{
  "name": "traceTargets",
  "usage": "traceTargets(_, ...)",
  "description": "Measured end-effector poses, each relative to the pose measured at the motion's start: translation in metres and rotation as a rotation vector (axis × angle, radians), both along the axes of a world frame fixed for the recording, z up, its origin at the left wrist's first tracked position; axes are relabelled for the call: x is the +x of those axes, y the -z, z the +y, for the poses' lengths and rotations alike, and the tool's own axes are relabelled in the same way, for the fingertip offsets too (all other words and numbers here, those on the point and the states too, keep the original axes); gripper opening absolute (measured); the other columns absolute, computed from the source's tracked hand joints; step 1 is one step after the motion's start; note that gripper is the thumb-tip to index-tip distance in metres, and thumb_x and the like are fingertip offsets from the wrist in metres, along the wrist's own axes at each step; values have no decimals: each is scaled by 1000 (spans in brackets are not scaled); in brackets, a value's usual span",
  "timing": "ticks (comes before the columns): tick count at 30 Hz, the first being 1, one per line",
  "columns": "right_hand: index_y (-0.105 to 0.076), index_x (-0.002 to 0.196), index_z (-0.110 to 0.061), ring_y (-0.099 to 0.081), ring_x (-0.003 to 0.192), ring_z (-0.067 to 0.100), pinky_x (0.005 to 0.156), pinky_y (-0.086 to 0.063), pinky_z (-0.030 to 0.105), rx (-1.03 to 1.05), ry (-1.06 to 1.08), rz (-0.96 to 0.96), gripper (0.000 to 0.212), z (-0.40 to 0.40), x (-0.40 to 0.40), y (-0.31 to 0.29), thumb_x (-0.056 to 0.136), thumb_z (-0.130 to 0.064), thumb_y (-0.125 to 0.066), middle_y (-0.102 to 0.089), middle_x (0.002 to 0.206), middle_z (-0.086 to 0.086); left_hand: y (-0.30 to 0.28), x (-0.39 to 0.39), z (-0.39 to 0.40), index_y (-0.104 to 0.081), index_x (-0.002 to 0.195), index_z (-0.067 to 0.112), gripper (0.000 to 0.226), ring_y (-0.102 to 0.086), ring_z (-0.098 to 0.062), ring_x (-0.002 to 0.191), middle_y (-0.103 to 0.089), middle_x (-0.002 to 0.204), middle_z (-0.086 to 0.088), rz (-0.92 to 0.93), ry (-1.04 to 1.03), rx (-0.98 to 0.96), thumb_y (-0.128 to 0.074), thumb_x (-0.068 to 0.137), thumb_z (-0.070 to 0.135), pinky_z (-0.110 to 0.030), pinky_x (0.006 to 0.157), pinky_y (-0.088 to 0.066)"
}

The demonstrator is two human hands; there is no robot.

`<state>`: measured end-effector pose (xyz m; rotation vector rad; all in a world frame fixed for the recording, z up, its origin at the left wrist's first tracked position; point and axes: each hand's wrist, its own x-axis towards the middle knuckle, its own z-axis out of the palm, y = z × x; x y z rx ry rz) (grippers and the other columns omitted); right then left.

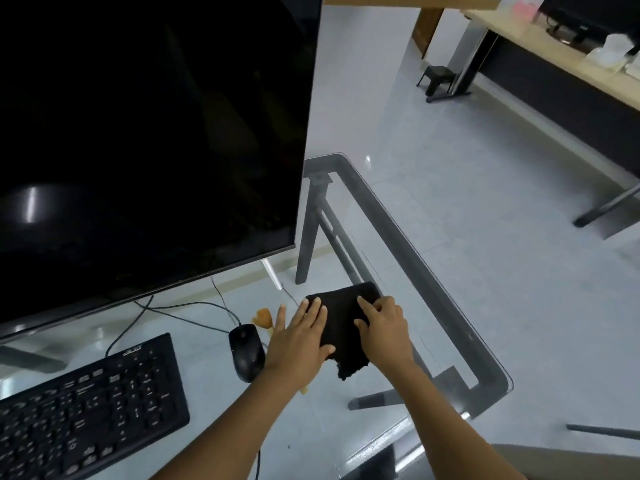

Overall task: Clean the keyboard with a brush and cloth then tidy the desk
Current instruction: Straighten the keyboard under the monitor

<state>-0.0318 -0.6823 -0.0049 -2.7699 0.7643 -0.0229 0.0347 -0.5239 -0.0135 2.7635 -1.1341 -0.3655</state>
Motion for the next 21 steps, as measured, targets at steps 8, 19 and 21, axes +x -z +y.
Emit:
traceTargets(8, -55, 132, -11, -54, 101, 34, 83, -48, 45, -18, -162, -64, 45, 86, 19, -36, 89, -22, -64, -54, 117, 15, -26, 5, 125, -35, 146, 16, 58, -17, -11, 143, -28, 154, 2, 14, -360, -505, -48, 96, 41, -31, 117, -6)
traceTargets(19, -44, 140, -13, -50, 118, 33, 100, -45, 41, 182, -360, -2, 48, 306, 42, -42, 96, -26, -54, -48, 132, 14, -40, -15, 386, -52, 134, 5, 49, -42, -26, 133, -53, 137, -11, -134, -828, -506, -62, 91, 26, -47, 109, -35)
traceTargets(21, -47, 138, -13, -51, 115, 33, 98, -46, 42, 179, -342, 4, 47, 319, 37, -38, 94, -25, -56, -49, 130, 14, -37, -21, 418, -53, 132, 3, 48, -48, -30, 127, -55, 134, -14, -121, -893, -521, -63, 89, 22, -47, 105, -41)
